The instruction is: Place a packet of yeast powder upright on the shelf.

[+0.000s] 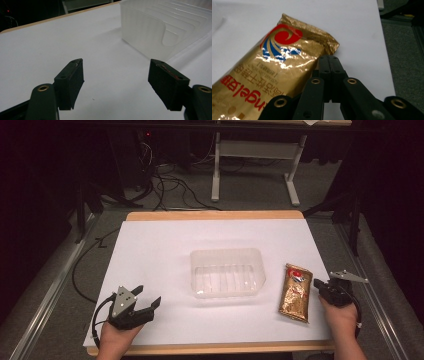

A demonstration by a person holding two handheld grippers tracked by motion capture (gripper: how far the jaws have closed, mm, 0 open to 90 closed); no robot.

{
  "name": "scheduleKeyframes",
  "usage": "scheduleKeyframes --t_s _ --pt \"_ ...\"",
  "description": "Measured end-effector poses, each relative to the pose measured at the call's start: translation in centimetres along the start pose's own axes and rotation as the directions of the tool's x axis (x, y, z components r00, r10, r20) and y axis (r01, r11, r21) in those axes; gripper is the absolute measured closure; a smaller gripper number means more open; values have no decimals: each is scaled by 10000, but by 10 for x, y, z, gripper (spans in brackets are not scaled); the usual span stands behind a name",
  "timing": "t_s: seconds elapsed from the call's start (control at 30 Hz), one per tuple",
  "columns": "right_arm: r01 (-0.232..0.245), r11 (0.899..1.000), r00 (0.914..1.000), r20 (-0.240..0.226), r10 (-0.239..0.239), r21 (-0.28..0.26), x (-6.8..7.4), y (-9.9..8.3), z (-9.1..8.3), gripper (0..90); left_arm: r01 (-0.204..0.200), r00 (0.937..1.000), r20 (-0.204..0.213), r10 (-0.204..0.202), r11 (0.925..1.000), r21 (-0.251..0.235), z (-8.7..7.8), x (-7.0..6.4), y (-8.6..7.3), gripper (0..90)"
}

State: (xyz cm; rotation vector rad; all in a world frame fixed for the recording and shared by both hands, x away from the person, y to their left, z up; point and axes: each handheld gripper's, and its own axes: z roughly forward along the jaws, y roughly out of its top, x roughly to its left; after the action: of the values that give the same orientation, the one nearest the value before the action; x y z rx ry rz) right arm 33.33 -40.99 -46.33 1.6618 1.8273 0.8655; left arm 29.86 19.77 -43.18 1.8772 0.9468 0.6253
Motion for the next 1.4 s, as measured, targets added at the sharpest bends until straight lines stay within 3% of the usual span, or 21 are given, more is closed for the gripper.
scheduleKeyframes --t_s 0.1,0.3,0.5,0.77,0.97,1.27,1.33,1.4 --pt "-1 9999 9998 -221 4 150 0 -4 0 900 -100 9999 22 100 9999 13 0 0 0 286" --pt "445 9976 9957 -834 -400 535 10 -10 -1 900 -62 10000 12 62 10000 -57 -3 0 0 284" --pt "861 9934 9859 -1504 -740 754 25 -11 -2 900 -27 10000 25 27 9999 -109 -3 1 0 282" --pt "1552 9833 9683 -2116 -1325 945 43 -13 -6 900 -122 9999 59 123 9999 -122 -4 -1 1 280" --pt "1939 9759 9580 -2337 -1665 998 55 -14 -7 900 35 9998 -181 -40 9997 -256 -2 3 3 266" --pt "2707 9590 9285 -2859 -2370 840 84 -22 -24 900 173 9998 -35 -175 9989 -435 11 2 12 257" --pt "2631 9617 9293 -2879 -2313 766 85 -24 -28 900 93 9998 -196 -99 9995 -315 15 1 14 256" --pt "2356 9708 9391 -2680 -2153 457 81 -23 -34 900 111 9994 -320 -117 9997 -211 18 2 15 251"
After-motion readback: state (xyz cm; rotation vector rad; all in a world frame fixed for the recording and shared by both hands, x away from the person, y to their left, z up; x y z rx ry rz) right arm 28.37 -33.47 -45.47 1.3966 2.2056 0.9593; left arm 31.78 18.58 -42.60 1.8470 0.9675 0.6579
